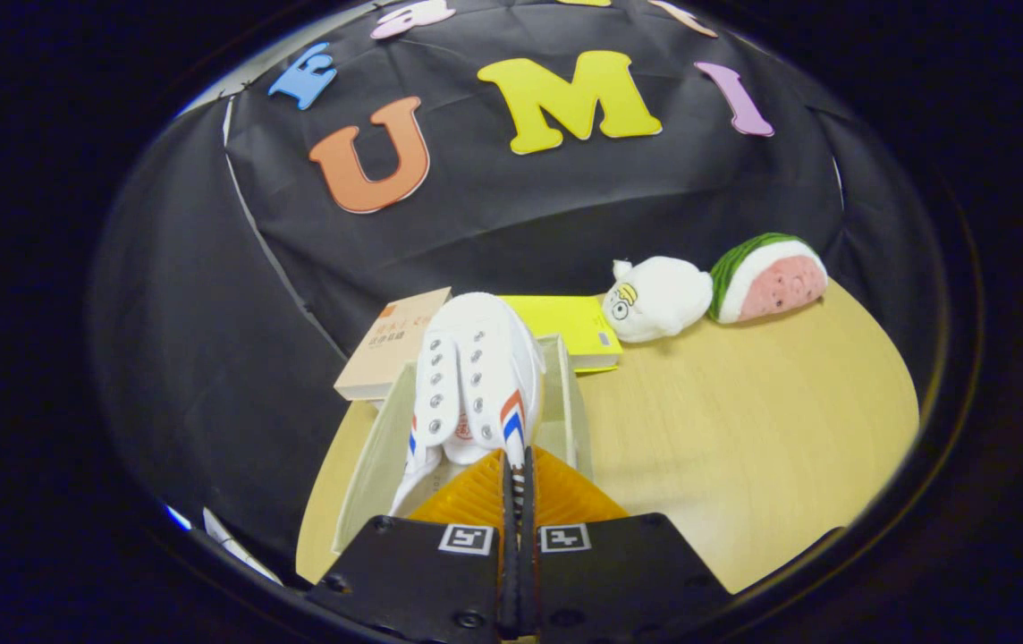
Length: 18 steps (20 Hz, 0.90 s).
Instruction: Open the storage box then place both shoes into the box .Put the left shoe in first, then the right shoe, with the right side of both shoes facing outward in a uniform manner.
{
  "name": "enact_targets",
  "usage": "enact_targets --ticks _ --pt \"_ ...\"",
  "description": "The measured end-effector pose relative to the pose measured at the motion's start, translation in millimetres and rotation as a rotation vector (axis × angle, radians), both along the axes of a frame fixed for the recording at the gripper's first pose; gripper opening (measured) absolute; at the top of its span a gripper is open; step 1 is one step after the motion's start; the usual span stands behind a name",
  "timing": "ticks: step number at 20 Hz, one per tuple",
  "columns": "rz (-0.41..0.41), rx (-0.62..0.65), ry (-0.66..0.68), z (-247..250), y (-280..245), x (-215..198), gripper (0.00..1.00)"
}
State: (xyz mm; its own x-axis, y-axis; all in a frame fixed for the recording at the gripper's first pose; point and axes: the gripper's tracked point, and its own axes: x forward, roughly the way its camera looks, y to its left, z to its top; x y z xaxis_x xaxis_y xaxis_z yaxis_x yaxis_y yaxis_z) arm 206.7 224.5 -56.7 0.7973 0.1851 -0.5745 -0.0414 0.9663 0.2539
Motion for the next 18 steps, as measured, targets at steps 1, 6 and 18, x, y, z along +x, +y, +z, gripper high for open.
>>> enact_targets --ticks 1,6,18 --pt "-0.010 -0.017 -0.003 -6.2 1.2 4.2 0.06" --pt "-0.067 -0.106 0.012 -37.4 1.0 9.1 0.06" --pt "-0.074 -0.108 -0.200 3.9 1.8 -10.9 0.66"
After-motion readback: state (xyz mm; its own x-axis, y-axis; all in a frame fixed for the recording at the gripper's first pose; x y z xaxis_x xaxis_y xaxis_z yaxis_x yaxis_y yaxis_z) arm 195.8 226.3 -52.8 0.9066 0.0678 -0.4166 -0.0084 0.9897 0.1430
